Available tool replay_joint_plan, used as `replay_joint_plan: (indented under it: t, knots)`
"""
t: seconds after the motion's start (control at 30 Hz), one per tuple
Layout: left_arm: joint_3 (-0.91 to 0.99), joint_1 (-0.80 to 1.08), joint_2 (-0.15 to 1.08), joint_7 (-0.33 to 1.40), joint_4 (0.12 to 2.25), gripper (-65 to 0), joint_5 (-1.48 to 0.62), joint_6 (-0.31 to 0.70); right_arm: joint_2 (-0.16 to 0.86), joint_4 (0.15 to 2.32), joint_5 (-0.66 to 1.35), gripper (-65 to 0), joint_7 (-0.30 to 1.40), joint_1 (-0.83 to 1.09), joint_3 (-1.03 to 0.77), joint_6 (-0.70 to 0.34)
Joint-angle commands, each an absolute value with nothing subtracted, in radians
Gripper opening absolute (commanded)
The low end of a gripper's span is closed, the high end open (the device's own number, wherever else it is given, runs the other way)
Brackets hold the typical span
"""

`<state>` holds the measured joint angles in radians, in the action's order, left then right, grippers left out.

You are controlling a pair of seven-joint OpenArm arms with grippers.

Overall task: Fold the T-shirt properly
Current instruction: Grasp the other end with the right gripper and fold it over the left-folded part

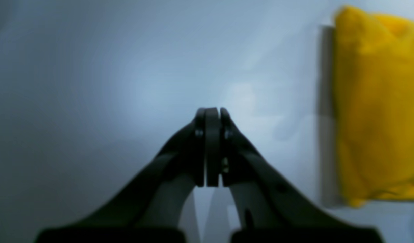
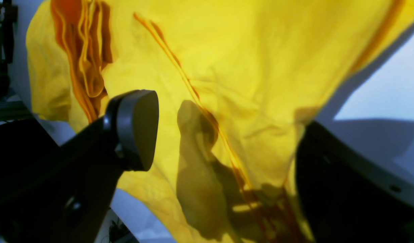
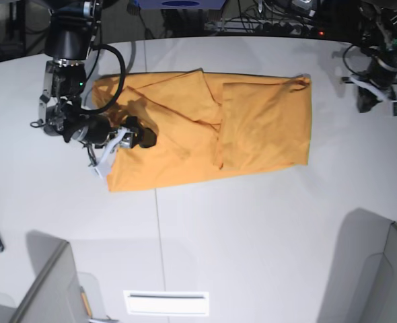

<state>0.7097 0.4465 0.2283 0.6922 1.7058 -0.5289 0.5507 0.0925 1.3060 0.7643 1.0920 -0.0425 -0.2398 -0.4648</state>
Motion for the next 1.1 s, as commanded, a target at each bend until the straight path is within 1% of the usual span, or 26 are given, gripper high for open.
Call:
replay_joint_plan:
  t: [0.0,0.13,0.2,0.27,0.37,0.53,0.63,0.73,0.83,0.97,1.07]
  knots:
    - [0.696,0.437,0.237,0.667,1.718,-65.0,-0.547,0.556,0.102,1.293,0.657,-21.2,1.181,-0.024,-0.237,-0.444]
    - [0.633,0.41,0.219,0.667,1.681,-65.0,-0.547,0.553,0.102,1.293,0.656,-21.3,1.179,-0.021,-0.236,-0.444]
    - [0.621,0.38,0.206,0.667,1.662,-65.0,-0.547,0.553,0.11,1.293,0.654,-23.3,1.173,-0.022,-0.236,-0.441]
    - [0.595,0.36,0.205,0.668,1.627,-65.0,-0.547,0.529,0.113,1.293,0.653,-30.2,1.171,-0.027,-0.236,-0.441]
    - [0.536,0.335,0.213,0.667,1.584,-65.0,-0.547,0.475,0.113,1.293,0.653,-43.4,1.17,-0.042,-0.237,-0.441]
    - [0.446,0.3,0.213,0.667,1.55,-65.0,-0.545,0.438,0.108,1.253,0.653,-65.0,1.17,-0.09,-0.237,-0.44]
    - [0.378,0.272,0.214,0.667,1.52,-65.0,-0.545,0.427,0.105,1.242,0.653,-65.0,1.144,-0.114,-0.237,-0.423]
    - [0.335,0.263,0.211,0.667,1.512,-65.0,-0.545,0.427,0.102,1.288,0.653,-65.0,1.133,-0.117,-0.236,-0.302]
    - [0.3,0.257,0.209,0.667,1.518,-65.0,-0.545,0.426,0.088,1.392,0.653,-65.0,1.133,-0.11,-0.213,-0.225]
    - [0.216,0.232,0.209,0.667,1.518,-65.0,-0.545,0.348,0.081,1.54,0.654,-65.0,1.142,-0.094,-0.122,-0.137]
    - [0.163,0.211,0.209,0.667,1.521,-65.0,-0.547,0.321,0.079,1.613,0.659,-65.0,1.138,-0.094,-0.041,-0.068]
